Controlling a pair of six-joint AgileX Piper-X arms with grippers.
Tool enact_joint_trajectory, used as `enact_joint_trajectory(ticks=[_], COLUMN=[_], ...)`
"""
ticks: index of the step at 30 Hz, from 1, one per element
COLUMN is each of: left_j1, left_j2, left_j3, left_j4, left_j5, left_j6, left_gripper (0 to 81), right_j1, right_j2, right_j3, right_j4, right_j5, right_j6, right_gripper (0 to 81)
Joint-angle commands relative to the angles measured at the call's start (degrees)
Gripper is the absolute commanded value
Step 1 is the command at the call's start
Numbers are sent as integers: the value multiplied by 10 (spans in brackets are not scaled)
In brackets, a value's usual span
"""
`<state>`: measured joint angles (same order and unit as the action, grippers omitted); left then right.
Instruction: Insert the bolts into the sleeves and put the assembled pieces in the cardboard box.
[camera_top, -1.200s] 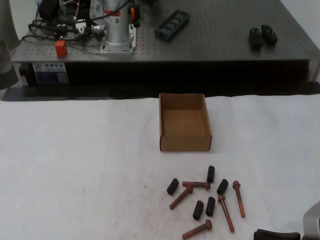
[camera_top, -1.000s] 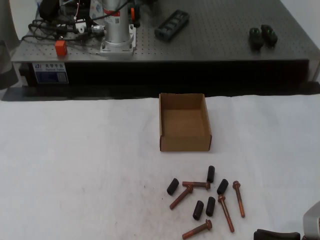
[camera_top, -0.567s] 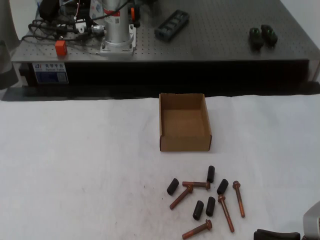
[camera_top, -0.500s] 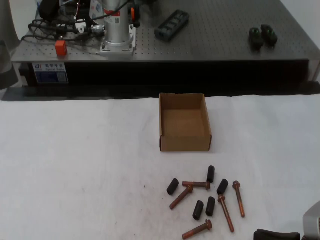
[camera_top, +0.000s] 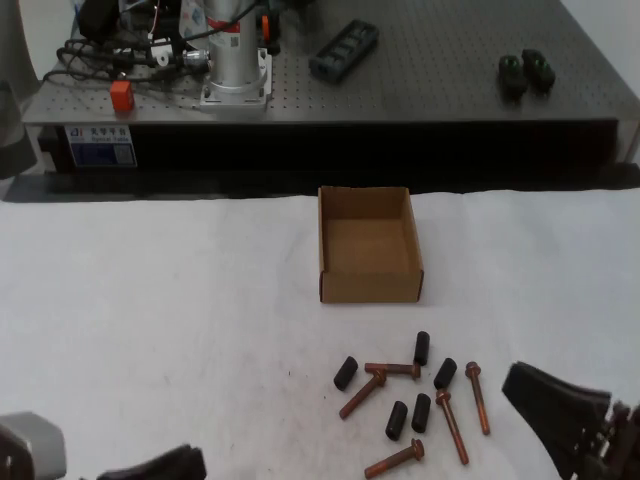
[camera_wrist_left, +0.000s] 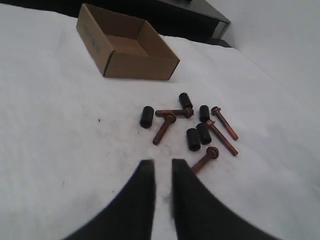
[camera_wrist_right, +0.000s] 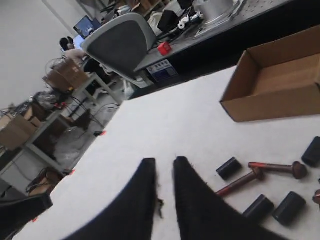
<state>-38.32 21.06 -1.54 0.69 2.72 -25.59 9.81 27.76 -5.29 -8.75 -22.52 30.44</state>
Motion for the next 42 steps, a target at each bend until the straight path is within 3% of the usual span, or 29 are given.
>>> enact_joint_trajectory(ticks=[1,4,9,13,20,26,42], left_j1=[-1,-1,-1,-1,-1,-1,-1], left_j2=[27,91,226,317,386,386,412], left_j3=[-22,-66,-164,-234,-262,-262,-265], left_j4=[-17,-17,39,74,-14,-38,25], left_j5=[1,1,6,6,4,4,26], left_j6=[22,68,126,157,158,158,196], left_gripper=[255,320,319,319,319,319,319], right_j1=[4,4,4,1,-13,-13,-18], right_j2=[9,79,233,371,566,662,713], right_j3=[-17,-95,-249,-346,-430,-454,-454], right_j4=[-2,109,367,470,488,488,429], right_j5=[-11,20,142,213,225,219,254], right_j6=[0,-68,-216,-282,-292,-292,-292], right_gripper=[291,273,271,271,271,271,225])
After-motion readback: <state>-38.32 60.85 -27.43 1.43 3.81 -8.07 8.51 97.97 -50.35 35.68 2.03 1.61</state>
